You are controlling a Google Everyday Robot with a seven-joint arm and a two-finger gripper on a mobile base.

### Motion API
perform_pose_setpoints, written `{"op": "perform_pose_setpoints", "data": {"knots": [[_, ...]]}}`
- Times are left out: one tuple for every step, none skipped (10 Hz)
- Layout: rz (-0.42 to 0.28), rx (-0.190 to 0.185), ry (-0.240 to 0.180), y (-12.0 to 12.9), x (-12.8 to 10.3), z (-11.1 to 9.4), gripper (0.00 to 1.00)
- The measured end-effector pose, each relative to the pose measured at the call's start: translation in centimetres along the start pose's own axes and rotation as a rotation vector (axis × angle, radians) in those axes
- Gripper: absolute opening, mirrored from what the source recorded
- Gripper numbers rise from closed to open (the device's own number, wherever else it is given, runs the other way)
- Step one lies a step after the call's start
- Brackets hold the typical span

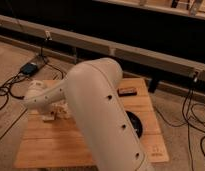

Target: Place the pepper on the white sponge

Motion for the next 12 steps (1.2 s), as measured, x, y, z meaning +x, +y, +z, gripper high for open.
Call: {"op": "perform_pose_setpoints", "data": {"knots": [[0.003, 0.000, 0.004, -0.1, 0.1, 0.1, 0.80], [0.004, -0.002, 0.007, 0.0, 0.0, 0.1, 0.80], [0.005, -0.009, 0.010, 0.1, 0.0, 0.0, 0.80], [0.005, -0.013, 0.011, 0.2, 0.0, -0.1, 0.80], [0.006, -0.021, 0.014, 0.4, 0.0, -0.1, 0.80], [0.008, -0.028, 0.014, 0.5, 0.0, -0.4, 0.80], [0.010, -0.033, 0.014, 0.5, 0.0, -0.6, 0.80], [0.012, -0.036, 0.011, 0.5, -0.1, -1.1, 0.80], [0.015, -0.033, 0.008, 0.2, -0.1, -1.7, 0.80], [0.018, -0.028, 0.005, -0.2, -0.1, -2.3, 0.80], [0.020, -0.025, 0.006, -0.3, 0.0, -2.8, 0.80], [0.020, -0.022, 0.006, -0.6, 0.1, -3.3, 0.80]]}}
